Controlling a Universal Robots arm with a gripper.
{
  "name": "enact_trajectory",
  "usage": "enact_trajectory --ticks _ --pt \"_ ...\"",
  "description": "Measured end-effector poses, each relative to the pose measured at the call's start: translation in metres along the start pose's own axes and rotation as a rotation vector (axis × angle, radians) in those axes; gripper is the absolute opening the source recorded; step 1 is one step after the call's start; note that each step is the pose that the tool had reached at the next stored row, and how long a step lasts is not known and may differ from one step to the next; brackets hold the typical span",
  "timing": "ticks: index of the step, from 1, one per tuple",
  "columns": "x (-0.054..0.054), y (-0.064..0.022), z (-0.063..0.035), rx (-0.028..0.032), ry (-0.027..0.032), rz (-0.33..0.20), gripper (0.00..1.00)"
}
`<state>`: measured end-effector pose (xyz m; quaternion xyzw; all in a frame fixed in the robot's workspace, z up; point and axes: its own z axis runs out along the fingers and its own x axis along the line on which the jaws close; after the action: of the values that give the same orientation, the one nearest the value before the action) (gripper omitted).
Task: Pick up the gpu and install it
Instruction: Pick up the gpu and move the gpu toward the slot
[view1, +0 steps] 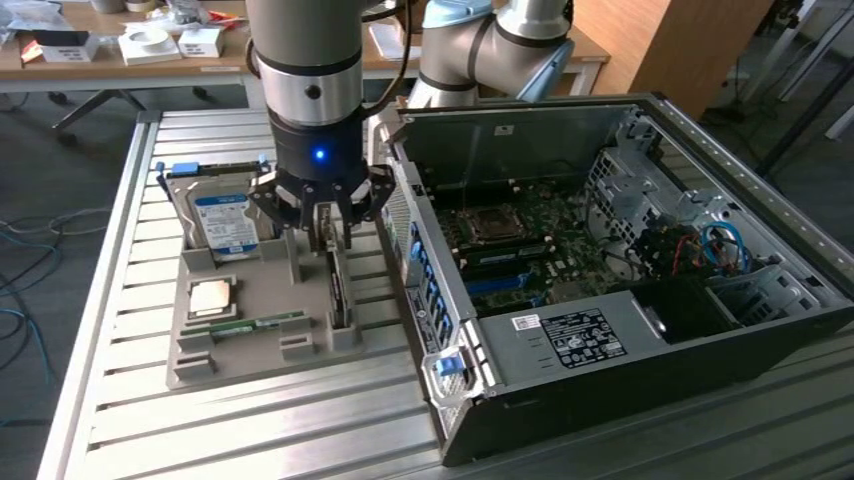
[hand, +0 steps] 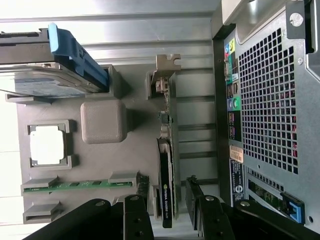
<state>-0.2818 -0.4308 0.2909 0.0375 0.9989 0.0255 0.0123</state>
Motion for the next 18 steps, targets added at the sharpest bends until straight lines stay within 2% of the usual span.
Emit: enact_trajectory --ticks 4,14,18 --pt "0.0 -0.0001 0.0021 -0.0005 -0.0003 0.0 0.43" --pt "0.0 -0.001 0.0198 -0.0041 0.0002 0.0 0.43" --pt "0.0 -0.001 0.0199 -0.004 0.0003 0.0 0.43"
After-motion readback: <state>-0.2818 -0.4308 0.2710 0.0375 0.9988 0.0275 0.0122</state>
